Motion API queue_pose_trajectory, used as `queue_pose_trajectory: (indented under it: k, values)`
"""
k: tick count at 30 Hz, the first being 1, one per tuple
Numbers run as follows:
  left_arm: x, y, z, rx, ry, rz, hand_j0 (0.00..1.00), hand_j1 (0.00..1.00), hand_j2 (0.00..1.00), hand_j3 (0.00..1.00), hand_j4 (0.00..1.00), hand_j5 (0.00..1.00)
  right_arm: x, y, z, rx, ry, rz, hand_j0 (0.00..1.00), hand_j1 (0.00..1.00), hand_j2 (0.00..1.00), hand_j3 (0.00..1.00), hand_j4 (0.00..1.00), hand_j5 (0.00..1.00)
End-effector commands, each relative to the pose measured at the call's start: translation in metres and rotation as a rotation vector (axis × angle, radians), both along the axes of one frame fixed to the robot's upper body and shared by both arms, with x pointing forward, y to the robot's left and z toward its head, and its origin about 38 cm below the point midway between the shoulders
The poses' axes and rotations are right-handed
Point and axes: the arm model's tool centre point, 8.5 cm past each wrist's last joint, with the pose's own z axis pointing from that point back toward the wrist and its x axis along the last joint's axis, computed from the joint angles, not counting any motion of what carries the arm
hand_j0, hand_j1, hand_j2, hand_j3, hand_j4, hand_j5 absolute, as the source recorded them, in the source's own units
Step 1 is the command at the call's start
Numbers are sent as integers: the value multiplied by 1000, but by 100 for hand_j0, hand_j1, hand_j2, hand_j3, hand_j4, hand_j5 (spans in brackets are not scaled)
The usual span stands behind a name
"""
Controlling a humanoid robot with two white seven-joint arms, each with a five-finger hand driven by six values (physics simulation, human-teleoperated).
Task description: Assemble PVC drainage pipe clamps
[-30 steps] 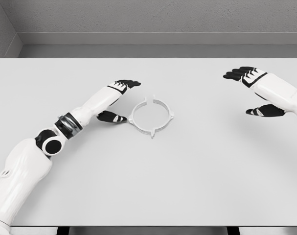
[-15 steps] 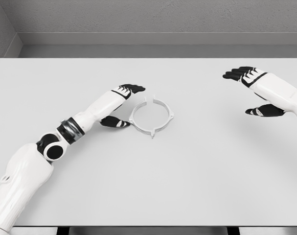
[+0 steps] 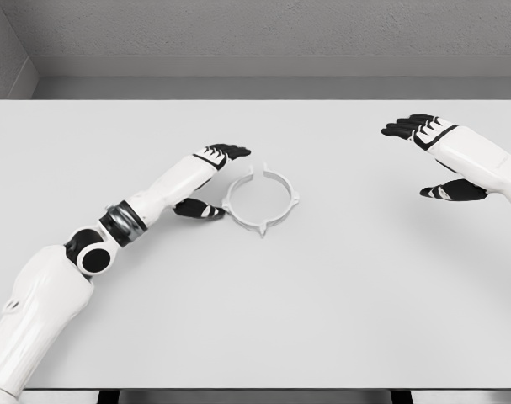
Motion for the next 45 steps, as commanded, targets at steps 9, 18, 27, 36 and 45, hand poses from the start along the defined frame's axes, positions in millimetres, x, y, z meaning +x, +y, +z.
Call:
queue_pose_trajectory:
  k: [9, 18, 27, 36, 45]
  values:
    - [-1, -7, -1, -21, 7, -4, 100, 100, 100, 100, 100, 100, 0, 0, 1, 7, 0, 0, 100, 100, 100, 100, 100, 100]
    - [-1, -12, -1, -34, 7, -7, 100, 100, 100, 100, 100, 100, 0, 1, 1, 7, 0, 3, 100, 100, 100, 100, 100, 100]
    - [0, -18, 0, -48, 6, -10, 100, 100, 100, 100, 100, 100, 0, 1, 1, 8, 0, 3, 100, 100, 100, 100, 100, 100]
    - [1, -25, -1, -66, 13, -10, 100, 100, 100, 100, 100, 100, 0, 1, 1, 7, 0, 3, 100, 100, 100, 100, 100, 100]
    - [2, -19, 1, -63, 8, -3, 100, 100, 100, 100, 100, 100, 0, 2, 1, 12, -2, 4, 100, 100, 100, 100, 100, 100]
